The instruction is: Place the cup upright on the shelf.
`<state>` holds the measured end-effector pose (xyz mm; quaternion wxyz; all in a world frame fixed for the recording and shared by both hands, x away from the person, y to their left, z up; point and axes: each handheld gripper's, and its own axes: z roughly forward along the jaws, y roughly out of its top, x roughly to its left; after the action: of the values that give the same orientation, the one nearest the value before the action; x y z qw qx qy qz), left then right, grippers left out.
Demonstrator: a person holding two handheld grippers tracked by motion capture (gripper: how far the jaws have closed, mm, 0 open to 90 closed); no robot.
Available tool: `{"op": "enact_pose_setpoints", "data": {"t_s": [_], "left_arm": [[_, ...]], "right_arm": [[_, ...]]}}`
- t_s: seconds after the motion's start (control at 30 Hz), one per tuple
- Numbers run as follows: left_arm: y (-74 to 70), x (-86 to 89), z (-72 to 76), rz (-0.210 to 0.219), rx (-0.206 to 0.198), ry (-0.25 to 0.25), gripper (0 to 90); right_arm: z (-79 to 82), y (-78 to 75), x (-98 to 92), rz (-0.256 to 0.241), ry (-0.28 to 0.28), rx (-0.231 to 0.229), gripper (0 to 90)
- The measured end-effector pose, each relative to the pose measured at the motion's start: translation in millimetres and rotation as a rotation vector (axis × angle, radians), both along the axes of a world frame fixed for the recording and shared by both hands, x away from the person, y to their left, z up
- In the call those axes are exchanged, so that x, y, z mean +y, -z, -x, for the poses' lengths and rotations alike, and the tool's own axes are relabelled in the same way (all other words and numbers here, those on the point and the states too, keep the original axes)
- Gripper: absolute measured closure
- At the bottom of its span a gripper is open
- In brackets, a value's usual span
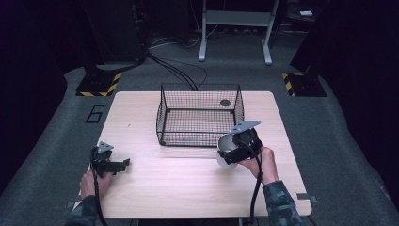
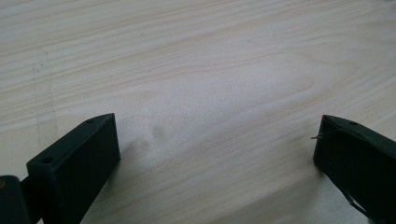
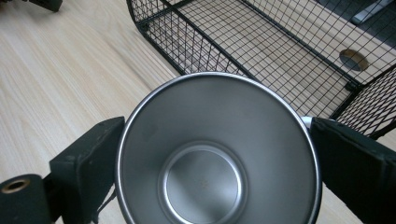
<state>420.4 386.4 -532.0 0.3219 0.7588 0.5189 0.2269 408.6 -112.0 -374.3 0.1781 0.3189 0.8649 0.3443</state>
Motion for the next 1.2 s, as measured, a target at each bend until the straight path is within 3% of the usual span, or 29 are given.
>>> {"op": "enact_pose_setpoints", "data": {"t_s": [0.73,1.2], "left_arm": [[-0.5,0.4,0.1,-0.002,0.006,0.003,0.4],[-0.4,-0.1,0.3,0.003,0.008,0.0,0.4]], "right_arm": [[-14.1,-30.4,4.7,-0.001,-0.014,-0.032,6.0],[-26.0,-45.1,6.8,-0.007,-0.011,-0.022,6.1]]}}
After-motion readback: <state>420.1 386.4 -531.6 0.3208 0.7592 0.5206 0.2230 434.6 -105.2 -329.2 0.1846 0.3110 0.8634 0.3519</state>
